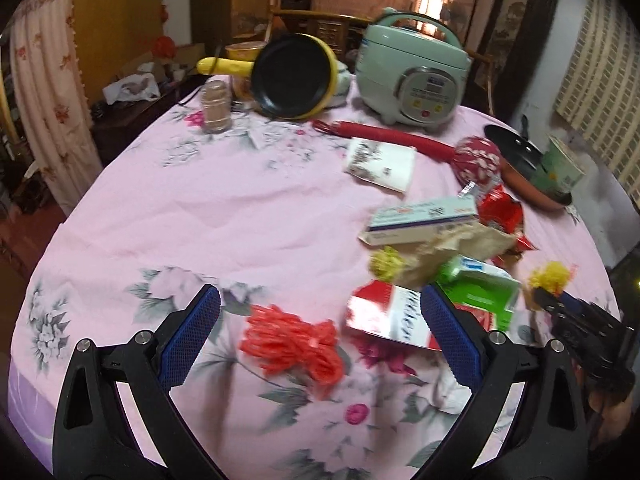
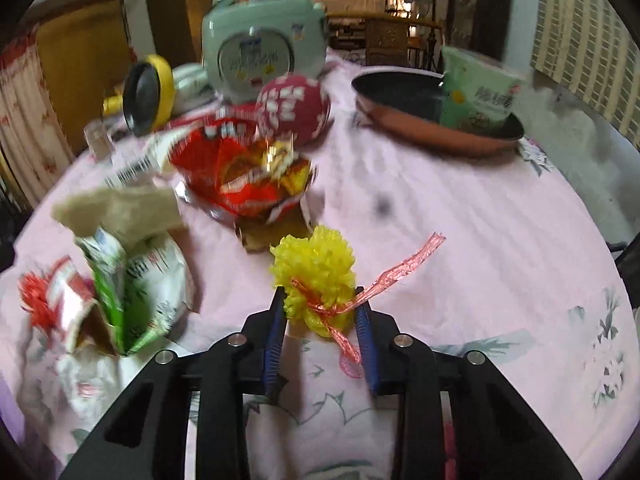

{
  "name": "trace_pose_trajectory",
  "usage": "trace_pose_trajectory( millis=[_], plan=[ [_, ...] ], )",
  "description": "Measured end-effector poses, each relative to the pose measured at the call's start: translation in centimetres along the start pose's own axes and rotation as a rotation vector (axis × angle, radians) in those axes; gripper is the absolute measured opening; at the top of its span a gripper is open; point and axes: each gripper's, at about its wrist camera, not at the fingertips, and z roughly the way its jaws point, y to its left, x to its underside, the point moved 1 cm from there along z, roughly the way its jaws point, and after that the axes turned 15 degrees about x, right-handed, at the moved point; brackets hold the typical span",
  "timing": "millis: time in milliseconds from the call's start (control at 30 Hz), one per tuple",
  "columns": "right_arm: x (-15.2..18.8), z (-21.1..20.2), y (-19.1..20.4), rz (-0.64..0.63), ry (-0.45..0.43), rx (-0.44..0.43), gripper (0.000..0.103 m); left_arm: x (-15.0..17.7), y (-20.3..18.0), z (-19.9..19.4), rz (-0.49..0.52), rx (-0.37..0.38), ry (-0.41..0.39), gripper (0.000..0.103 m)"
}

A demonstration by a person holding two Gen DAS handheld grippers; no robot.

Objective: Collect trash
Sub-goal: 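Grasp the yellow pom-pom with the right tool while the left tool grasps the red tassel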

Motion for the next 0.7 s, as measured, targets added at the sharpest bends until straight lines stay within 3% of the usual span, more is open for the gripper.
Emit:
trace_pose_trajectory(
  millis=[100, 267, 433, 533, 700],
  plan=[
    [-0.2, -1.3, -0.6, 0.045, -0.025, -0.027, 0.034, -0.3, 1.9, 0.1, -0.053, -0.020, 0.002, 0.096],
    [-0.1, -3.0, -0.9, 0.083, -0.037, -0.082, 0.036, 0.1, 3.2, 1.2, -0.037, -0.097, 0.074, 0.096],
    [-0.1, -3.2, -0.7, 0.079, -0.040, -0.085, 0.037, 1.0, 3.6, 2.4, -0.077, -0.073, 0.149, 0.096],
    [0.0, -3.1, -0.7, 0.084, -0.028, -0.095, 0.038, 1.7, 4.6, 3.8, -0.164, -0.032, 0.213, 0.096],
    [0.1, -3.1, -0.5, 0.076, -0.031, -0.093, 0.038, 2.2, 6.0, 4.0, -0.292, 0.035, 0.225, 0.095]
  ],
)
